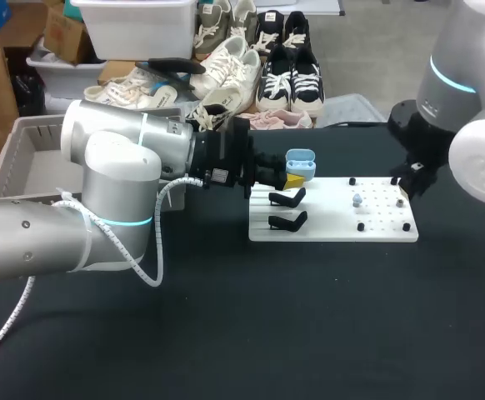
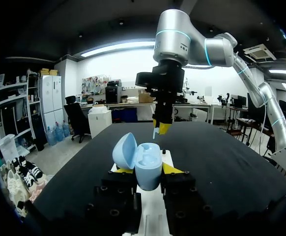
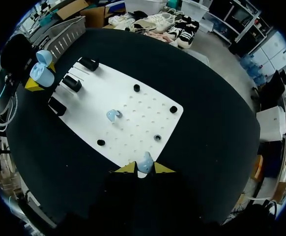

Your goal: Pick up each earbud case from the left stands, insert the matching earbuds, close the lid, and place the case in the box.

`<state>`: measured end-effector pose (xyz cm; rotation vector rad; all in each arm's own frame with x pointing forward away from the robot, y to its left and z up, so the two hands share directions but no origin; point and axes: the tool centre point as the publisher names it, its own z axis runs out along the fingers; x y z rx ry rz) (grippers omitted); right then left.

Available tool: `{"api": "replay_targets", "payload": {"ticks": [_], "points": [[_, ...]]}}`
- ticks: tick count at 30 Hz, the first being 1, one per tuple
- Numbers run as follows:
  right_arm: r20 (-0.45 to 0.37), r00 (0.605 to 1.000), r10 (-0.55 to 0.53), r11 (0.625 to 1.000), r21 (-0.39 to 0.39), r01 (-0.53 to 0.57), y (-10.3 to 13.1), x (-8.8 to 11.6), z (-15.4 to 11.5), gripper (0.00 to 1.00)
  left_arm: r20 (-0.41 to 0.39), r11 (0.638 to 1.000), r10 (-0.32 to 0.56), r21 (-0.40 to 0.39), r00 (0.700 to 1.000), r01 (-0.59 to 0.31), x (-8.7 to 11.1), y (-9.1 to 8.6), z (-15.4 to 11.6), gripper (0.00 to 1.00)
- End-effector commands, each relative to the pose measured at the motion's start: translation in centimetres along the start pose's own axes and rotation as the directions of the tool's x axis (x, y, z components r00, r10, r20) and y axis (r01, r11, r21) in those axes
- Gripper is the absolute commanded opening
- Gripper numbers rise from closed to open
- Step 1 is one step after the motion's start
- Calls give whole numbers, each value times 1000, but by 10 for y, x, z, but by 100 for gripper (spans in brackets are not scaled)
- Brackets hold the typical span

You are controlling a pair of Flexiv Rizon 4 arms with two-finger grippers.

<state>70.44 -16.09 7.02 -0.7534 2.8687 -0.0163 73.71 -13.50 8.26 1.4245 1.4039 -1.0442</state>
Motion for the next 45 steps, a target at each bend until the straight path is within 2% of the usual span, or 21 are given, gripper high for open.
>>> {"api": "replay_targets", "payload": {"ticks": [1,2,5,6,9,11,15,19,23,28,36,44,45], "points": [[5,998,55,998,-31,-55,8,-1,-4,0,2,1000,1,-1,1000,-1,1,0,0,0],[5,996,93,995,-37,-93,10,-1,-5,0,2,1000,1,-1,1000,-1,1,0,0,0],[10,975,224,967,-126,-221,9,-1,-11,0,2,1000,1,-1,1000,-1,1,0,0,0],[5,965,263,957,-130,-260,10,0,-13,0,2,1000,1,-1,1000,-1,1,0,0,0],[-20,934,357,928,-108,-357,15,2,-18,0,2,1000,1,-1,1000,-1,1,0,0,0],[-42,900,433,894,-108,-435,19,3,-22,0,2,1000,1,-1,1000,-1,1,0,0,0],[-80,827,557,827,-39,-561,28,5,-28,0,2,1000,1,-1,1000,-1,1,0,0,0],[-92,775,625,777,-14,-629,40,6,-38,0,2,1000,1,-1,1000,-1,1,0,0,0],[-118,697,708,702,7,-712,50,4,-46,0,2,1000,1,-1,1000,-1,1,0,0,0],[-132,645,752,654,32,-756,66,-2,-57,0,2,1000,1,-1,1000,-1,1,0,0,0],[-102,645,758,652,61,-756,88,-23,-74,0,2,1000,1,-1,1000,-1,1,0,0,0],[-85,668,739,674,91,-733,104,-53,-88,0,2,1000,1,-1,1000,-1,1,0,0,0],[-84,660,746,666,107,-739,105,-56,-88,0,2,1000,1,-1,1000,-1,1,0,0,0]]}}
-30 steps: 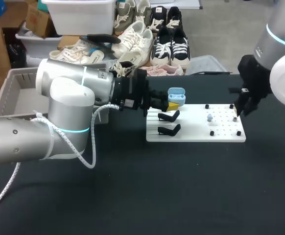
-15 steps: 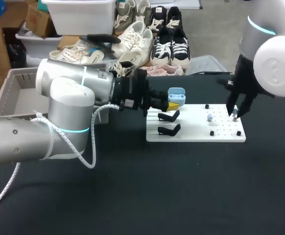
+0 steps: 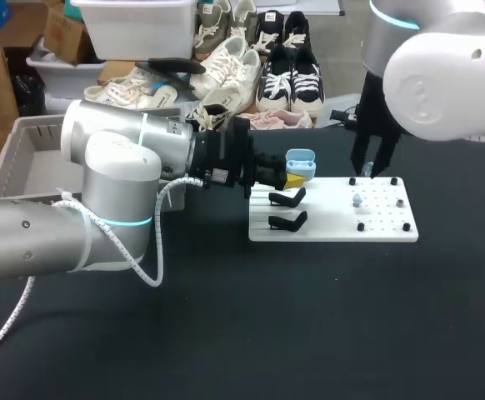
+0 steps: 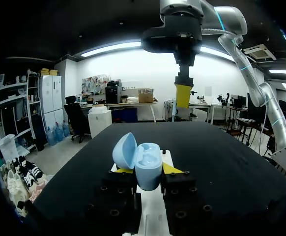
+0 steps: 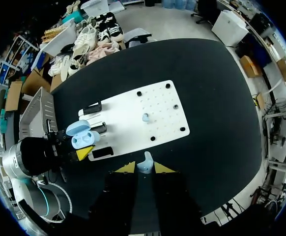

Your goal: Pick up each earbud case from the left stands, insert the matching earbuds, close the lid, and place the case in the box.

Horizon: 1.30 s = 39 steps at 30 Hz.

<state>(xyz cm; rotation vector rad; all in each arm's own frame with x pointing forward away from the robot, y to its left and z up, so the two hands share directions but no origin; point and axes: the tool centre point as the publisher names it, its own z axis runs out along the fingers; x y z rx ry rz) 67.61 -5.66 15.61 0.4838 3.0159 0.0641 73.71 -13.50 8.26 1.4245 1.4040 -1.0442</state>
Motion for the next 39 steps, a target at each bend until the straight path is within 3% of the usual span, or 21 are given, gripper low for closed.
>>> {"api": "replay_targets", "payload": {"ticks": [1,12,23,39], "points": [[-18,999,26,996,81,-24,17,-8,-4,0,2,1000,1,-1,1000,-1,1,0,0,0],[-11,997,75,995,72,-74,41,-23,-6,0,2,1000,1,-1,1000,-1,1,0,0,0],[-16,1000,-10,999,49,11,72,-23,3,0,2,1000,1,-1,1000,-1,1,0,0,0],[-33,998,-57,997,55,59,94,-21,13,0,2,1000,1,-1,1000,-1,1,0,0,0]]}}
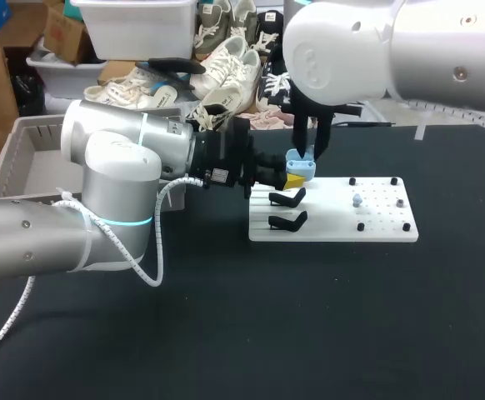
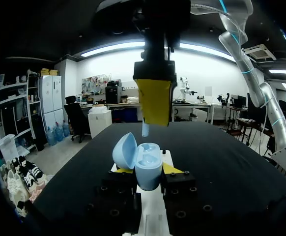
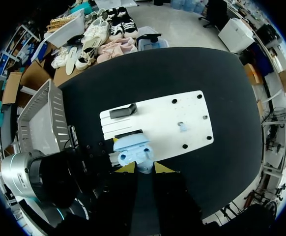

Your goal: Pick up each earbud case from the left stands, insert the matching earbuds, close the lid, and place the case in the box.

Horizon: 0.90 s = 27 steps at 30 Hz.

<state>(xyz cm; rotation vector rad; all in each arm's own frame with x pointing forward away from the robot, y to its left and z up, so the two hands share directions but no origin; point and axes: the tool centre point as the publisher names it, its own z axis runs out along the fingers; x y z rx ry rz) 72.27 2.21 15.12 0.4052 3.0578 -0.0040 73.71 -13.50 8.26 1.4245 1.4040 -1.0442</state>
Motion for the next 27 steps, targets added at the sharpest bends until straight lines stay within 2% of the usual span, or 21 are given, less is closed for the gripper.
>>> {"api": "replay_targets", "payload": {"ticks": [1,27], "points": [[-9,1000,-3,1000,11,4,5,-2,2,0,2,1000,1,-1,1000,-1,1,0,0,0],[-32,999,-8,1000,22,9,6,-2,10,0,2,1000,1,-1,1000,-1,1,0,0,0]]}}
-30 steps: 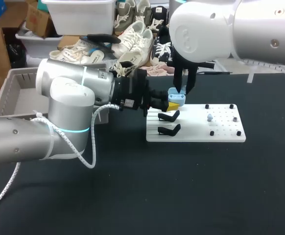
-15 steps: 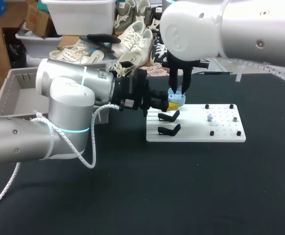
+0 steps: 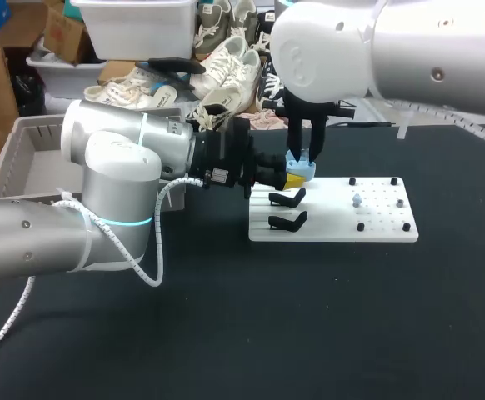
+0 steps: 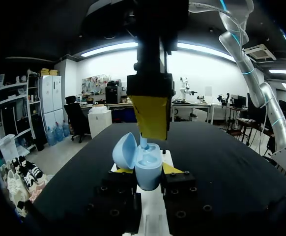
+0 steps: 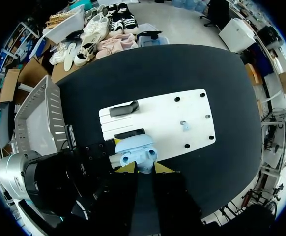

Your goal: Pick up each earbud case from the left stands, insert the matching earbuds, close the lid, and place the case in the box.

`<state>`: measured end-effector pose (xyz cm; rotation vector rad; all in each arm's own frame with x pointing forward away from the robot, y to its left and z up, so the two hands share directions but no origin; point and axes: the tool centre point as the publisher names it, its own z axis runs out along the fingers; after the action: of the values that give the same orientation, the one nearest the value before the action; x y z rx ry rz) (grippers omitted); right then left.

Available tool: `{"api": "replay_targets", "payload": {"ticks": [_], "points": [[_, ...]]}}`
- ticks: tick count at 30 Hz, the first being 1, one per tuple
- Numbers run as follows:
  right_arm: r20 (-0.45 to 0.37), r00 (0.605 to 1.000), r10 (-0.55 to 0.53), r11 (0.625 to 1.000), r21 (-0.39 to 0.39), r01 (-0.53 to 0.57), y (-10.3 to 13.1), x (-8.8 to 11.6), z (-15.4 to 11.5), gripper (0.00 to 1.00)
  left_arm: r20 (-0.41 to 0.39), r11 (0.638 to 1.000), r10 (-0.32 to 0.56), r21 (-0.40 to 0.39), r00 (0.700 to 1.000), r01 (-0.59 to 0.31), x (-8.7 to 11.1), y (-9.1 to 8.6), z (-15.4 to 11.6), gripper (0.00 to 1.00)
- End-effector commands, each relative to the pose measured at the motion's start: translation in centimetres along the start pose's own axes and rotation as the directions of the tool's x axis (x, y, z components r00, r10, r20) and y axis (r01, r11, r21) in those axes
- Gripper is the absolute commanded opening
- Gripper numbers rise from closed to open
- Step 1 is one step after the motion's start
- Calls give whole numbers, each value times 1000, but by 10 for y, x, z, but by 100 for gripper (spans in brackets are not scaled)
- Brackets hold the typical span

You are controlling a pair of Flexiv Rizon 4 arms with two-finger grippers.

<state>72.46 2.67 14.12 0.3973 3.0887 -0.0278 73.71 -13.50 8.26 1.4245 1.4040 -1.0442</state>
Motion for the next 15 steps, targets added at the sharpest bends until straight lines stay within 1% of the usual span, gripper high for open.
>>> {"api": "replay_targets", "payload": {"ticks": [1,15], "points": [[-5,1000,-1,1000,4,1,1,-2,0,0,2,1000,1,-1,1000,-1,1,0,0,0],[-7,1000,0,1000,3,0,0,0,0,0,2,1000,1,-1,1000,-1,1,0,0,0]]}}
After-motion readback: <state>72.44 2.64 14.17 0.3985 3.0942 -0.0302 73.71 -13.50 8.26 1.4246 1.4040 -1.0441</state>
